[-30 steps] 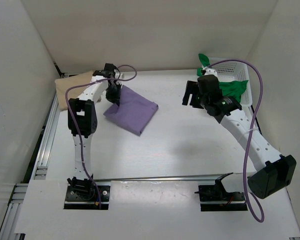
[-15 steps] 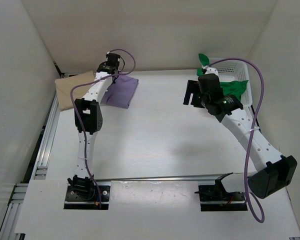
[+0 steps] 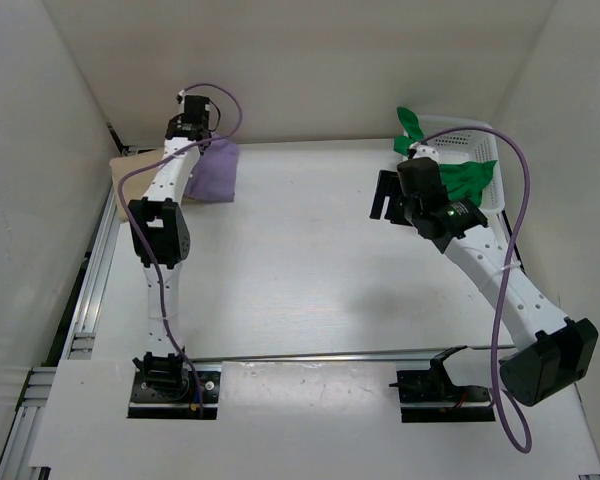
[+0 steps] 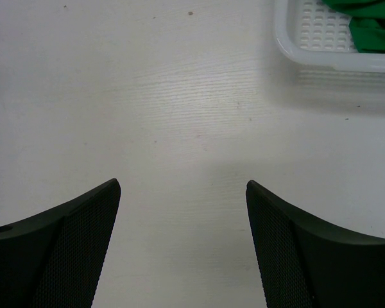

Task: Fold and stack the t-shirts
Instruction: Put the neatly folded tshirt into the corner of the board with the left arm

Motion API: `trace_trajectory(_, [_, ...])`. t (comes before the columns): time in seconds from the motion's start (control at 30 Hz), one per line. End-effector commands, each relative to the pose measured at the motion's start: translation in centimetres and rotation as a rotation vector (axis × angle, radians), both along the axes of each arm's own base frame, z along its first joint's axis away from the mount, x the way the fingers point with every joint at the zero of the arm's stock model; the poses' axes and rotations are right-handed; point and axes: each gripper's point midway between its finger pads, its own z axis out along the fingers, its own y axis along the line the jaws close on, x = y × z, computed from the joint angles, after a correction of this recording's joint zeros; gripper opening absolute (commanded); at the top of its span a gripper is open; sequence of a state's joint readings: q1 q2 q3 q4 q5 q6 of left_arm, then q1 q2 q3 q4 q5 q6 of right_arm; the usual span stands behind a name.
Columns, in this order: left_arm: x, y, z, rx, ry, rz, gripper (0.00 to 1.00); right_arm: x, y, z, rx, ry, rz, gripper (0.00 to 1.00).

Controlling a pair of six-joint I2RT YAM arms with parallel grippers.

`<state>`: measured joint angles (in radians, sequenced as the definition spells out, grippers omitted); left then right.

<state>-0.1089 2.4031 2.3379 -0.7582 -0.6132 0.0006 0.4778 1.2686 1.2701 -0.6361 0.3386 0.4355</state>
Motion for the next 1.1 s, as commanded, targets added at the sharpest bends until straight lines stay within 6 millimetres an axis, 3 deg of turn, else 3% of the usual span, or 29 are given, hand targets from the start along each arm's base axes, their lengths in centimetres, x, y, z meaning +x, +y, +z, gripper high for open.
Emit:
trace_trajectory(0.0, [-1.0, 2.6, 9.5, -0.001, -0.195, 0.057, 0.1, 0.0, -0.6, 0.9, 0.0, -0.037, -0.022, 0.83])
trace_trajectory(0.1, [-1.2, 2.4, 10.5, -0.008, -0.213, 0.05, 0.1, 0.2, -0.5, 1.0, 0.0, -0.037, -0.022, 0.83])
trace_trajectory(0.2, [-1.3, 3.1, 10.1, -0.006, -0.203, 0.061, 0.1, 0.4, -0.5, 0.6, -0.012, -0.028, -0.017, 0.83])
trace_trajectory(0.3, [-1.4, 3.1, 11.3, -0.009, -0.23, 0.061, 0.1, 0.5, -0.4, 0.3, -0.016, -0.02, -0.017, 0.83])
trace_trajectory(0.43, [-1.6, 4.9, 11.0, -0.004, -0.221, 0.091, 0.1, 0.7, -0.4, -0.4, -0.033, -0.003, -0.011, 0.83])
trace_trajectory(0.63, [-2.1, 7.7, 8.5, -0.016, -0.167, 0.123, 0.1, 1.4, 0.1, -0.4, -0.044, 0.002, 0.008, 0.83])
trace_trajectory(0.8, [-1.9, 10.5, 3.8, -0.005, -0.083, 0.177, 0.1, 2.2, 0.8, -0.6, -0.053, 0.017, 0.038, 0.83])
trace_trajectory(0.87, [-1.7, 12.0, 1.6, -0.004, -0.054, 0.201, 0.19, 2.6, 1.0, 0.0, -0.057, 0.008, 0.043, 0.83])
trace_trajectory(0.9, [-1.4, 12.2, 1.7, 0.005, -0.063, 0.21, 0.28, 2.8, 1.3, -0.1, -0.053, 0.014, 0.051, 0.83])
trace_trajectory(0.93, [-1.4, 12.5, 1.2, 0.019, -0.056, 0.226, 0.47, 2.7, 1.3, 0.1, -0.053, 0.014, 0.051, 0.83])
trace_trajectory(0.97, [-1.2, 13.4, -0.1, 0.028, -0.043, 0.247, 0.56, 2.9, 1.5, 0.1, -0.057, 0.021, 0.065, 0.83])
trace_trajectory(1.03, [-0.7, 14.4, 0.2, 0.075, -0.075, 0.299, 0.79, 3.1, 1.8, 0.2, -0.053, 0.028, 0.072, 0.83])
trace_trajectory(1.07, [-0.5, 14.8, -0.7, 0.092, -0.071, 0.317, 0.83, 3.4, 1.9, 0.4, -0.052, 0.025, 0.072, 0.83])
